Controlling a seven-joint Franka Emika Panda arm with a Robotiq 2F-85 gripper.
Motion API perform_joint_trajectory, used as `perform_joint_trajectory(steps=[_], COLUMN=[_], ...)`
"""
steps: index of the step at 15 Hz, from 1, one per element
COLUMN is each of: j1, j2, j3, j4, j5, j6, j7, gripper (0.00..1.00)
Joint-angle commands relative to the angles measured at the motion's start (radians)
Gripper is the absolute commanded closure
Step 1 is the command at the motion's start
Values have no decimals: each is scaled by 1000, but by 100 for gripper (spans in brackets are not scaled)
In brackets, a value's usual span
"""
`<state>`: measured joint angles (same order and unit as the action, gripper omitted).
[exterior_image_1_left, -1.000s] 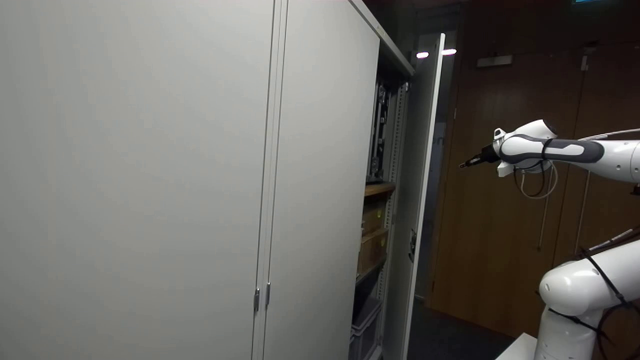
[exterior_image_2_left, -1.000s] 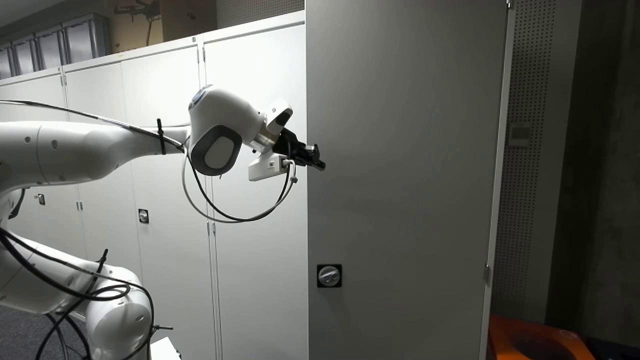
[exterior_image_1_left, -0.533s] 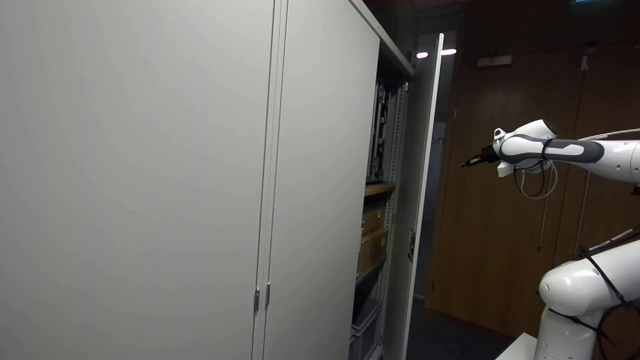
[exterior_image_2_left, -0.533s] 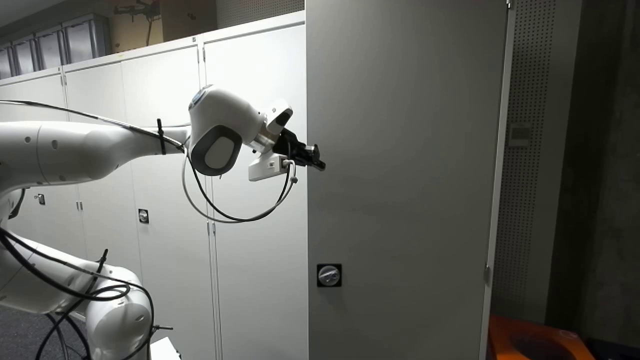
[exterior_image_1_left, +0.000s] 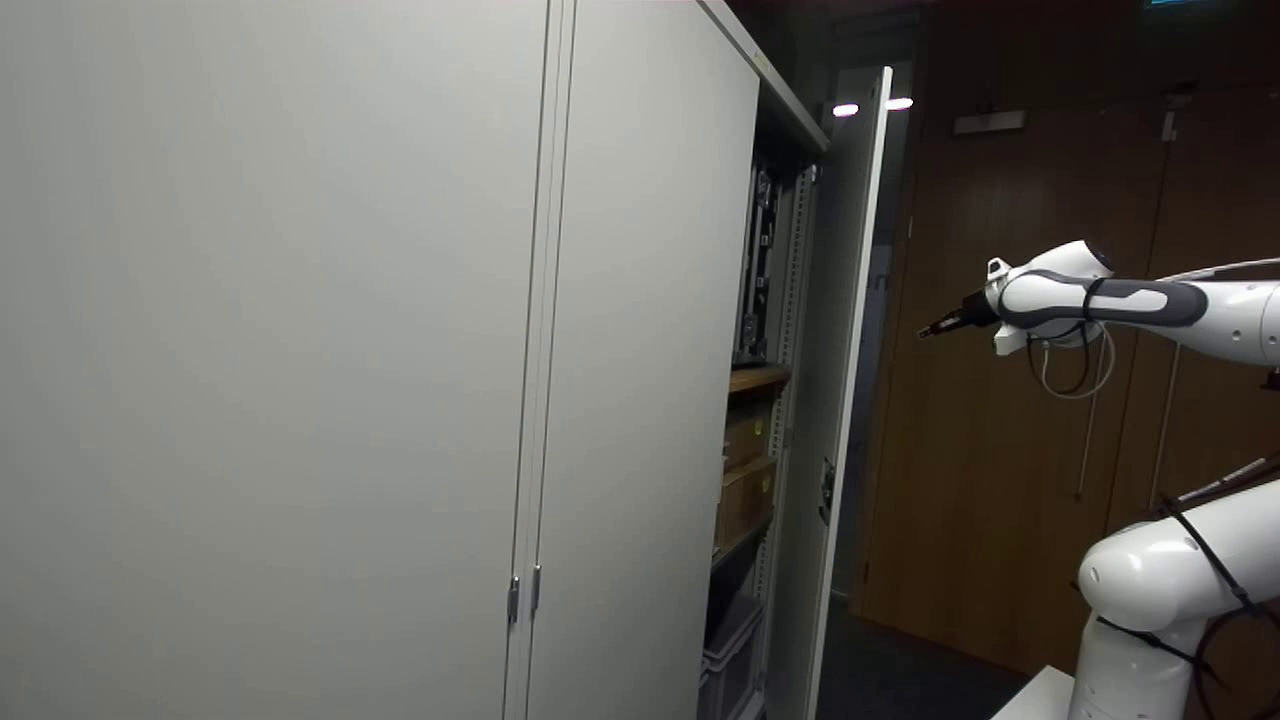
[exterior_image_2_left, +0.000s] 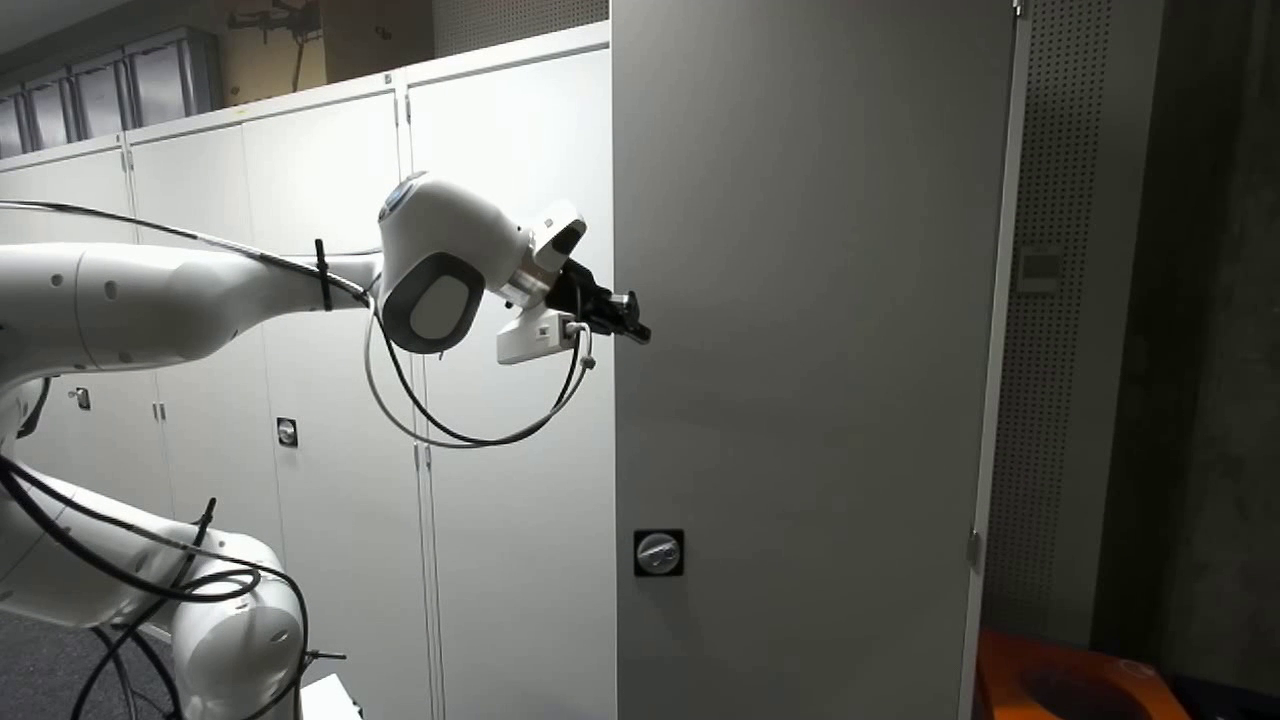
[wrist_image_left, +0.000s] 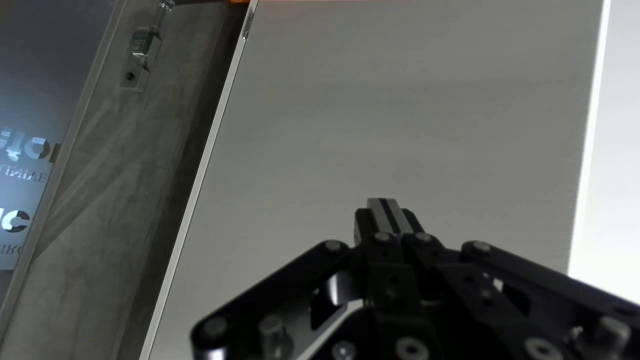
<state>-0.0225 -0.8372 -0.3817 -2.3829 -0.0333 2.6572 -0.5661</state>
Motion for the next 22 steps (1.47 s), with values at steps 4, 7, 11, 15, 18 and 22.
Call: perform_joint_trajectory(steps=[4,7,11,15,18,22], j1=[34,47,75,125,169,228], j2=[5,16,32,53,67,81], j3=[-17,-19,-29,-52,-75,-108], j4=[14,22,30,46,64,87], j5=[-16,-18,-15,-6,3,22], j6=[6,16,30,51,65,81], j7=[-5,-12,-25,-62,-99,-149], gripper=[100,100,100,100,100,100])
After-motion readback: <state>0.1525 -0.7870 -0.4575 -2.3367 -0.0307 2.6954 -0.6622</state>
